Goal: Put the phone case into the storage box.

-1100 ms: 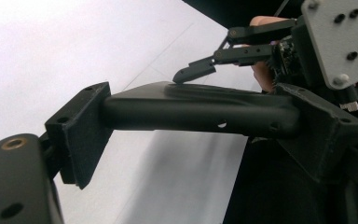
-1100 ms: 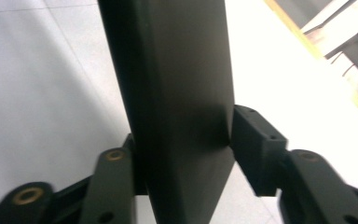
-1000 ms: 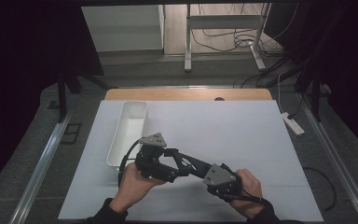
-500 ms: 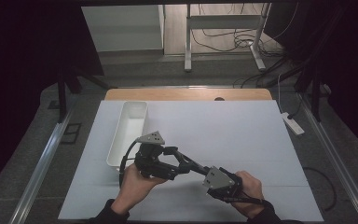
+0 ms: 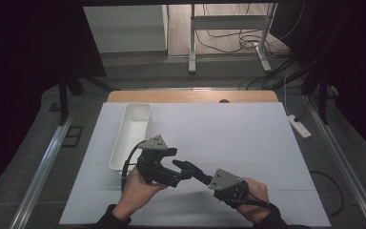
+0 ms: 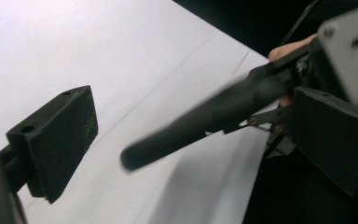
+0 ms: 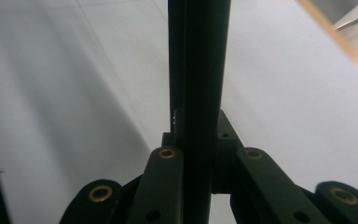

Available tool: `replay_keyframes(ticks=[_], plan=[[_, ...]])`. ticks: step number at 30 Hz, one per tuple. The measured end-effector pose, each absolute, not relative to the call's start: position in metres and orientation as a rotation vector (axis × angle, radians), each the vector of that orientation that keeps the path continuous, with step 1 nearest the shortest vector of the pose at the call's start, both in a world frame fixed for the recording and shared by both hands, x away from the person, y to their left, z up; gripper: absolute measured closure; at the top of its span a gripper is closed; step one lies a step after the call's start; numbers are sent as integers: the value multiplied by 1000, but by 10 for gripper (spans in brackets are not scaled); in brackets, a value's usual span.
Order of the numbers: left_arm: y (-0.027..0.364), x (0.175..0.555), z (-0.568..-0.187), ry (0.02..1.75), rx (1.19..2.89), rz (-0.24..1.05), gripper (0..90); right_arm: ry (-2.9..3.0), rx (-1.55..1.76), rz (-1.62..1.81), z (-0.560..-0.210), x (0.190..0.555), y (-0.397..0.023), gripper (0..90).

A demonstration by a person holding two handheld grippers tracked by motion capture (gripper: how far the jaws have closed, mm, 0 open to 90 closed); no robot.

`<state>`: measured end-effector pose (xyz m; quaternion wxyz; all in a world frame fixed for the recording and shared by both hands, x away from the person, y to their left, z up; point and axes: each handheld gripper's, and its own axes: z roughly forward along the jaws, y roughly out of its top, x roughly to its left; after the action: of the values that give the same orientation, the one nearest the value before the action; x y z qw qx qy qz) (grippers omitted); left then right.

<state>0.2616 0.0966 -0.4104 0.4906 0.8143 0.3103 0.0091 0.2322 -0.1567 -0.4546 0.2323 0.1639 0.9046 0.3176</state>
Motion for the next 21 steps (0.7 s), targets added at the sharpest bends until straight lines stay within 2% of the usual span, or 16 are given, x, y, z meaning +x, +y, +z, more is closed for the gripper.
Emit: replay_keyframes(ticks=[12,21], plan=[[109,254,-423,669,1997,107,3,2601,595,1097,-450,241,-170,845],[116,252,-426,643,1949,137,6,2666,618,1230,-450,244,-177,844]])
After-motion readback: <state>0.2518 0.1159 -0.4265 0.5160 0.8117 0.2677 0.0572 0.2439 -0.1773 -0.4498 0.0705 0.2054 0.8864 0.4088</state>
